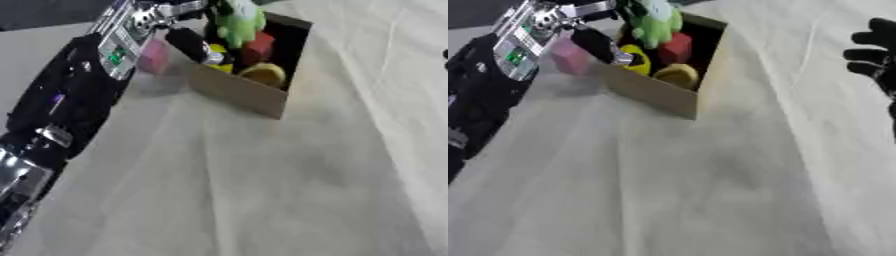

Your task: Pick up objects on the table and place them in the box.

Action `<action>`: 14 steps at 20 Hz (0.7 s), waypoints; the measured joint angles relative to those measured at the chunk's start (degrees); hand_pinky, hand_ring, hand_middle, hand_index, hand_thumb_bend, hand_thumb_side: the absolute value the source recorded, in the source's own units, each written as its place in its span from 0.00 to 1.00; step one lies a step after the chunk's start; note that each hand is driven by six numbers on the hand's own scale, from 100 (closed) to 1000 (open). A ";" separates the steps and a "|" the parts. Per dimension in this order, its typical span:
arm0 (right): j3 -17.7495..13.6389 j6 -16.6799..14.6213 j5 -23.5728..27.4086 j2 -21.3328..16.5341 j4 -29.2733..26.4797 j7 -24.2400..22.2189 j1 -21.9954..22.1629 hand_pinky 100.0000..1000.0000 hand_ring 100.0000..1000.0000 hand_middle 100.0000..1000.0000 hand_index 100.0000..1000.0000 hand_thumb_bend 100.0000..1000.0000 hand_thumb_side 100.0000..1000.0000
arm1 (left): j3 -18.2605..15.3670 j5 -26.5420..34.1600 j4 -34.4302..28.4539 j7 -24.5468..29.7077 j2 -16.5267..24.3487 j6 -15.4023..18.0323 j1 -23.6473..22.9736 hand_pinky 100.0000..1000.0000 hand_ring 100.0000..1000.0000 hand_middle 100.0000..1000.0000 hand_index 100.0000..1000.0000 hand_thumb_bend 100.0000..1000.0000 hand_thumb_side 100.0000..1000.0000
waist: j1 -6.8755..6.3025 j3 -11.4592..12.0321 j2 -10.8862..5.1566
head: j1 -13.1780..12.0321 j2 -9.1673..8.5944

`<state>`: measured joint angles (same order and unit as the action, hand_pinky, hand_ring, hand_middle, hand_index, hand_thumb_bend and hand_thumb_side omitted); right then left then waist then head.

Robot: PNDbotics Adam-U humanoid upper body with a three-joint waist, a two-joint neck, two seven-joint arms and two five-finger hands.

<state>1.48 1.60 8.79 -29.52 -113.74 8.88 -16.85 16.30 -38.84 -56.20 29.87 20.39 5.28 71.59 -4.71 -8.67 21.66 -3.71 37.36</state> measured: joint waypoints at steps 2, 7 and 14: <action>-0.02 0.07 0.00 -0.01 0.00 0.09 0.48 0.78 0.75 0.75 0.82 0.00 0.87 | -0.36 0.00 -0.17 -0.71 1.00 -0.38 0.00 0.84 0.80 0.78 0.86 0.24 0.23 | 0.13 0.46 -0.35 | 0.31 0.38; -0.11 0.15 0.00 -0.10 0.00 0.43 1.54 0.78 0.75 0.75 0.82 0.00 0.87 | -2.12 0.72 -1.19 -2.45 5.45 -2.07 -0.21 0.85 0.80 0.78 0.85 0.20 0.18 | 0.16 1.55 -0.91 | 1.14 0.89; -0.39 0.18 -0.03 -0.18 0.00 0.74 2.01 0.78 0.75 0.75 0.82 0.00 0.87 | -4.48 0.87 -1.57 -3.01 9.64 -4.62 -1.78 0.85 0.81 0.79 0.86 0.25 0.20 | 0.53 1.98 -1.06 | 1.84 0.90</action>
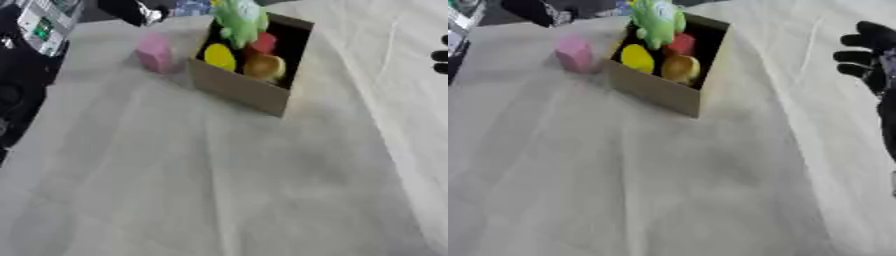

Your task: Pick up objects on the table and place them in the box.

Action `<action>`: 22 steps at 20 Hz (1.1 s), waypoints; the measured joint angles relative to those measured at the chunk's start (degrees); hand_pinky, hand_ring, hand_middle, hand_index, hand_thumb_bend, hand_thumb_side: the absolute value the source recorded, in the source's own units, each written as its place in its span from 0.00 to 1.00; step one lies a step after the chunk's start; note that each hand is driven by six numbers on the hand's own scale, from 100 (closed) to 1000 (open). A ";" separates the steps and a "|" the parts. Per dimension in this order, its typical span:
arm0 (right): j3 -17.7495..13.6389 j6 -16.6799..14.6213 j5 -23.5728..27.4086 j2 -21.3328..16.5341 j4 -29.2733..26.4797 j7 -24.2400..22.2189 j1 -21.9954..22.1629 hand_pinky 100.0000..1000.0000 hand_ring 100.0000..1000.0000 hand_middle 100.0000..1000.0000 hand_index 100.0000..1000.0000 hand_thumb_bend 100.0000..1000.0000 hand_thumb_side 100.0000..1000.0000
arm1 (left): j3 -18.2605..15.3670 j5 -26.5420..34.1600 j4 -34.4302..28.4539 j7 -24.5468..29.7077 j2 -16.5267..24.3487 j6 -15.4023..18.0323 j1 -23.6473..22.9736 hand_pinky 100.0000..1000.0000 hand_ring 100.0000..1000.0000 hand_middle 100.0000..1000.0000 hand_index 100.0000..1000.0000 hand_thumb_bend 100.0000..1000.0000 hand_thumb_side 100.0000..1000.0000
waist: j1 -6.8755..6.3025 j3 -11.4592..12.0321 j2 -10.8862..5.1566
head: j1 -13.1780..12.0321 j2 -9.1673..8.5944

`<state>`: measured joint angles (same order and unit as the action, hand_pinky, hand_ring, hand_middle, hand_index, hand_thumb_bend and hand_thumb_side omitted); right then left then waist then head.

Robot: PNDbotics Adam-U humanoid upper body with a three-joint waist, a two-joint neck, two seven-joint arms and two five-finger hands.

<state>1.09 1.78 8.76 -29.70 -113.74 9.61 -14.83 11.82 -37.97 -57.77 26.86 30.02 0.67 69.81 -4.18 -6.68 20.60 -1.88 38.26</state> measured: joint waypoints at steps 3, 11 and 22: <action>0.00 -0.07 -0.01 0.00 0.00 0.09 0.03 0.78 0.75 0.75 0.82 0.00 0.88 | -0.53 -0.90 1.35 0.26 0.20 -0.57 -0.53 0.86 0.82 0.80 0.87 0.29 0.18 | 0.19 -0.23 0.17 | -0.11 -0.11; 0.00 -0.01 -0.05 0.00 0.00 0.20 -0.28 0.78 0.75 0.75 0.82 0.00 0.88 | -1.40 -3.12 3.86 1.98 -0.13 0.79 -0.67 0.87 0.85 0.81 0.88 0.46 0.29 | 0.05 -1.11 1.60 | -1.10 -1.47; 0.01 0.21 -0.15 0.03 0.00 0.30 -0.35 0.78 0.75 0.75 0.82 0.00 0.90 | -3.04 -7.51 6.26 3.21 -0.32 0.24 -0.62 0.88 0.87 0.82 0.84 0.25 0.00 | -0.67 -1.52 2.96 | -1.11 -2.60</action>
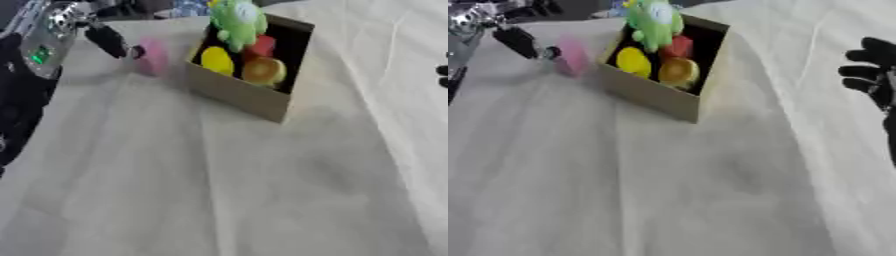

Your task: Pick up objects on the table and place them in the box.

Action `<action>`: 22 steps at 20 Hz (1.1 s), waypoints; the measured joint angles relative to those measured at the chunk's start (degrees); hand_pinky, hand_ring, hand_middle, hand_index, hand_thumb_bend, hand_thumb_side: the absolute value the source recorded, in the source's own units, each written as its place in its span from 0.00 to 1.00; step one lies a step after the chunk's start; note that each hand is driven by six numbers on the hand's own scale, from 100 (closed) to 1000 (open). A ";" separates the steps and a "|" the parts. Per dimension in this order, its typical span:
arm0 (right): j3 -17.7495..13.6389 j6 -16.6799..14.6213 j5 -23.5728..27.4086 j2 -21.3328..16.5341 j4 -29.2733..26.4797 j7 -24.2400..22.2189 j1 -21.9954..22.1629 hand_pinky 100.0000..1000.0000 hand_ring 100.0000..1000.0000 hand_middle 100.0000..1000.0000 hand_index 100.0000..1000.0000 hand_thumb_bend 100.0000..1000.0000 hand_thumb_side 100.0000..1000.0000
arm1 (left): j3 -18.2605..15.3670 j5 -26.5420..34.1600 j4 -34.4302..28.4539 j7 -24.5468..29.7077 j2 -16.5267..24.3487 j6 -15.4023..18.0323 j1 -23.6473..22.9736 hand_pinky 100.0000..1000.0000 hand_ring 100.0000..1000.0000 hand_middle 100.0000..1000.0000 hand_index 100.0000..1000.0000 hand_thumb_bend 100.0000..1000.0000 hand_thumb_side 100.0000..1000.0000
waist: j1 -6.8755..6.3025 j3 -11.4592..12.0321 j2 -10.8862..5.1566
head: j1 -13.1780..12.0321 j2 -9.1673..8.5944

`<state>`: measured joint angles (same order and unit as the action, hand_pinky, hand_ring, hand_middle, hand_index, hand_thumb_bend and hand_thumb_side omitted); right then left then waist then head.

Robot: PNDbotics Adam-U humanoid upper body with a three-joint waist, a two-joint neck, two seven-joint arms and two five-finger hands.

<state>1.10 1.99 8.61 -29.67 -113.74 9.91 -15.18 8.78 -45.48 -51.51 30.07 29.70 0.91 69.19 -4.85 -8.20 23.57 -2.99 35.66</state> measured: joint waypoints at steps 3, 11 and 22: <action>0.01 0.16 -0.16 0.03 0.00 0.04 -0.21 0.78 0.75 0.75 0.82 0.00 0.90 | -0.17 -0.21 0.30 0.34 0.00 0.06 0.00 0.88 0.86 0.82 0.84 0.24 0.00 | -0.01 -0.09 0.26 | 0.00 -0.04; 0.02 0.25 -0.46 0.16 0.00 0.01 -0.41 0.78 0.75 0.75 0.82 0.00 0.91 | -0.20 -0.27 0.32 0.59 0.00 0.23 0.02 0.88 0.86 0.83 0.84 0.27 0.00 | -0.21 -0.44 0.87 | -0.43 -0.71; 0.02 0.66 -0.50 0.39 0.00 0.05 -0.39 0.78 0.75 0.74 0.82 0.00 0.91 | 0.54 -2.97 -1.19 2.82 0.12 5.47 -0.02 0.92 0.89 0.85 0.85 0.45 0.00 | -0.64 -0.63 1.50 | -0.38 -1.11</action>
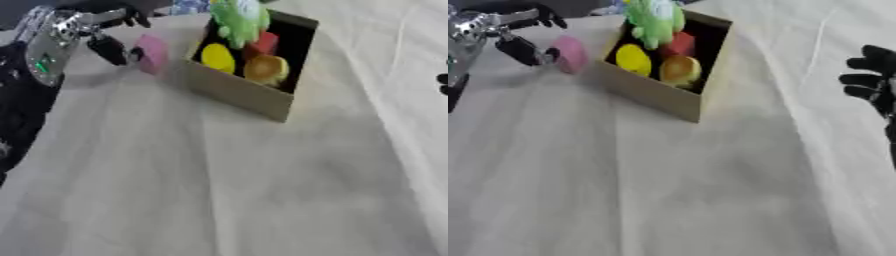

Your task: Pick up objects on the table and place them in the box.

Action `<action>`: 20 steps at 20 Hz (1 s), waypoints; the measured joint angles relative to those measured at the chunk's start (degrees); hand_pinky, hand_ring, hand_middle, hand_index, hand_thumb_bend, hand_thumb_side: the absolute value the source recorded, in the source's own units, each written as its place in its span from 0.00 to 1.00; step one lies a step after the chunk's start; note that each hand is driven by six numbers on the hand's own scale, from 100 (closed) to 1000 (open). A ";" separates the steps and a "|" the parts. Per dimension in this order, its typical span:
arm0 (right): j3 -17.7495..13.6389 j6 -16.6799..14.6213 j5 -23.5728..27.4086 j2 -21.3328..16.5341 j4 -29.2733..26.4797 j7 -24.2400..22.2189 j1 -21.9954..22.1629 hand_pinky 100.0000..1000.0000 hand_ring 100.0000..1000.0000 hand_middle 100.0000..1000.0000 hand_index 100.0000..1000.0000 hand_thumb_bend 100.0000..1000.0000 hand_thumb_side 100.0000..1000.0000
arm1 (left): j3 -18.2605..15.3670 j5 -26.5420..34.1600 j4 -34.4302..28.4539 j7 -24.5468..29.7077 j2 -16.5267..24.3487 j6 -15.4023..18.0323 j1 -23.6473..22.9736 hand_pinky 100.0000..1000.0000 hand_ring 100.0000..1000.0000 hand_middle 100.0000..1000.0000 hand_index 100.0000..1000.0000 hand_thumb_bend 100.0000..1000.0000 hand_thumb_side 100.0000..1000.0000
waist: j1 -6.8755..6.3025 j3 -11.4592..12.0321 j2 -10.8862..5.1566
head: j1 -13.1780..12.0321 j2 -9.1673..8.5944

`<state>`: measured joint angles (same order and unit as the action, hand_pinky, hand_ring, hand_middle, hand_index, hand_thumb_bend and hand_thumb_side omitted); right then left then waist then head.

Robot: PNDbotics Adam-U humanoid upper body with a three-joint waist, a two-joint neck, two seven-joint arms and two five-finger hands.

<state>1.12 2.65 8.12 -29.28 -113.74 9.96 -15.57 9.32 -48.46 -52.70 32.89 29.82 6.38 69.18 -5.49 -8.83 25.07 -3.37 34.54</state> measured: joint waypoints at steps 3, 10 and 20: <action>0.00 0.00 0.00 0.24 0.00 0.00 -0.01 0.78 0.74 0.74 0.82 0.00 0.92 | 0.00 -0.86 0.12 0.40 0.00 1.03 0.00 0.91 0.89 0.85 0.85 0.41 0.00 | 0.00 -0.13 0.21 | 0.00 -0.35; -0.02 0.19 -0.07 0.28 0.00 0.03 0.68 0.78 0.75 0.74 0.82 0.00 0.92 | 0.38 0.83 -1.04 1.25 0.72 2.34 0.01 0.91 0.89 0.85 0.86 0.32 0.00 | -0.08 0.42 0.24 | 0.50 -0.12; -0.02 0.34 -0.15 0.28 0.00 -0.02 1.48 0.78 0.75 0.74 0.82 0.00 0.91 | 1.10 4.53 -4.19 2.75 2.49 1.06 0.04 0.91 0.89 0.85 0.87 0.41 0.00 | 0.03 1.03 -1.01 | 0.94 0.64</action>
<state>1.10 2.99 7.97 -29.01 -113.74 9.94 -14.09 10.42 -43.93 -56.89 35.64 32.32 7.44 69.22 -5.46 -7.81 24.06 -2.44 35.18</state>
